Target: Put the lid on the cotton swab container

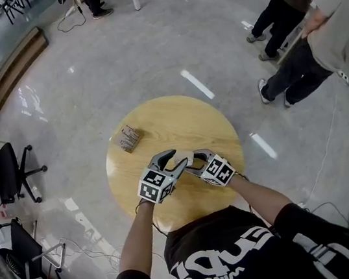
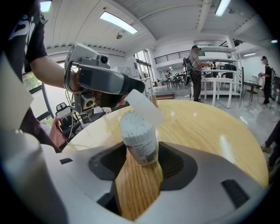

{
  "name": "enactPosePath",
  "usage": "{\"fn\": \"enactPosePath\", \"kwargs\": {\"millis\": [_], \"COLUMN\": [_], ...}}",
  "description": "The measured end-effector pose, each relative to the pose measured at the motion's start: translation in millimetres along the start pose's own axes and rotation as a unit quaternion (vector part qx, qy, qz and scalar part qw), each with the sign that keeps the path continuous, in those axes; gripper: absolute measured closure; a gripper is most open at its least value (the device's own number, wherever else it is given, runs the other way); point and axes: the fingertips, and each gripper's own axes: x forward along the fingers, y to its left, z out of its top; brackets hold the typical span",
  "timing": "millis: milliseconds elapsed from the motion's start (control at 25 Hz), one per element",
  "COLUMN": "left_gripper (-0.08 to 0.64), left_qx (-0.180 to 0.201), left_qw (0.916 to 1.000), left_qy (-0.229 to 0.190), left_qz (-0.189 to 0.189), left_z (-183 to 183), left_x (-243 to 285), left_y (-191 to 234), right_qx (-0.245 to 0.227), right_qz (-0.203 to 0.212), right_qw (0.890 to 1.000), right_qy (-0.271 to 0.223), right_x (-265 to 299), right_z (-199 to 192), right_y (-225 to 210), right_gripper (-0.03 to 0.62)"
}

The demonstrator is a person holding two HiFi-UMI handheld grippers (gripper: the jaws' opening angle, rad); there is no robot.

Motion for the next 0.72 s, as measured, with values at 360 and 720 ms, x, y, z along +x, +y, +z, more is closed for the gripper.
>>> {"fn": "enactPosePath", "kwargs": {"millis": [360, 720], "left_gripper": [0.359, 0.391], "left_qx": [-0.016, -0.028], "left_qw": [0.9997, 0.9990], "left_qy": [-0.001, 0.001], "left_qz": [0.018, 0.034], "left_z": [-12.7, -27.9], "left_x": [-4.2, -5.6], "left_y": [-7.6, -8.9], "right_qx": [-0.004, -0.003], "right_qz": [-0.007, -0.012], "right_qw": [1.000, 1.000], "right_qy": [0.004, 0.008], "right_x": [-1.2, 1.0], "right_z": [-0.5, -5.1], "right_y": [-1.8, 0.5], "right_gripper": [0.368, 0.368]}}
